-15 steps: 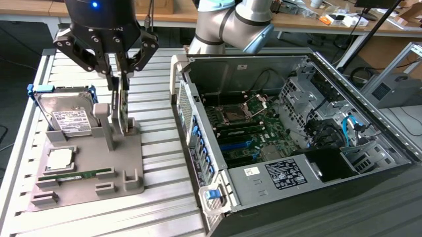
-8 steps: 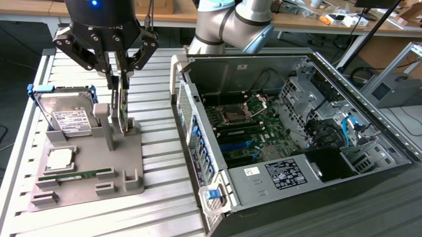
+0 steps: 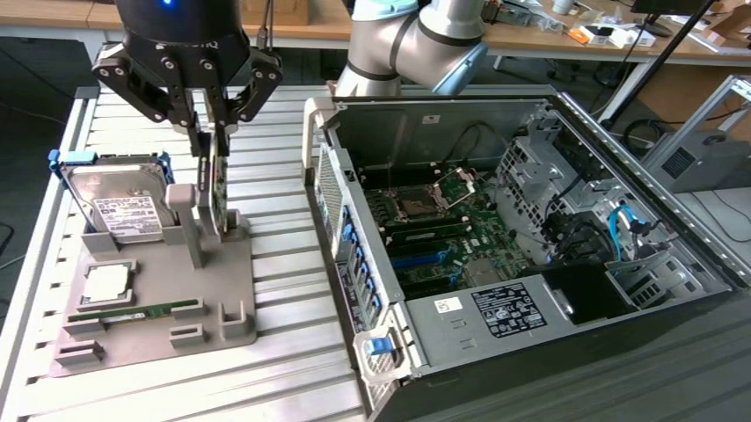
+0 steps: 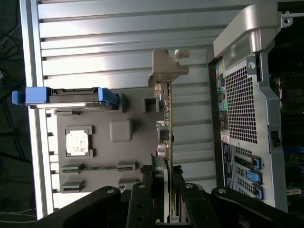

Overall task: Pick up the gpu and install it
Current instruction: 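Pick up the gpu and move the gpu toward the slot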

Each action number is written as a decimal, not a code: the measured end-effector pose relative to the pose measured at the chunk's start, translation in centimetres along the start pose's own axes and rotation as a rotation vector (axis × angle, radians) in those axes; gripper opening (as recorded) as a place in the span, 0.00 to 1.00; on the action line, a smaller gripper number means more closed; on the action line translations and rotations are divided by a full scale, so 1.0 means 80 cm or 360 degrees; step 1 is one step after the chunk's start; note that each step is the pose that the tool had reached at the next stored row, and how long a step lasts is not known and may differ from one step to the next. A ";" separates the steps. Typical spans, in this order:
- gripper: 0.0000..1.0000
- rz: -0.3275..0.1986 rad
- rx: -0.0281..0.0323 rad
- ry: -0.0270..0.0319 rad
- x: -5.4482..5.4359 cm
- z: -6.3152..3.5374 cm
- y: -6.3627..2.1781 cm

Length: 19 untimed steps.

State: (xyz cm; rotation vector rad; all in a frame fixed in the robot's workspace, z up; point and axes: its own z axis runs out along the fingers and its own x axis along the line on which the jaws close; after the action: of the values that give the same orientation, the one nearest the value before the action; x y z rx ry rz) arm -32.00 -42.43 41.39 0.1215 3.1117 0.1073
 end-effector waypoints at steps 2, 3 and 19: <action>0.27 0.0000 -0.00004 0.00001 0.000 -0.001 0.000; 0.27 0.0000 -0.00007 0.00002 0.000 -0.001 0.000; 0.27 0.0000 -0.00067 0.00006 0.000 -0.007 0.000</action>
State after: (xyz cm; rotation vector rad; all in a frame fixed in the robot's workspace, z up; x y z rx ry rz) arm -32.00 -42.43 41.97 0.1216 3.1117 0.1139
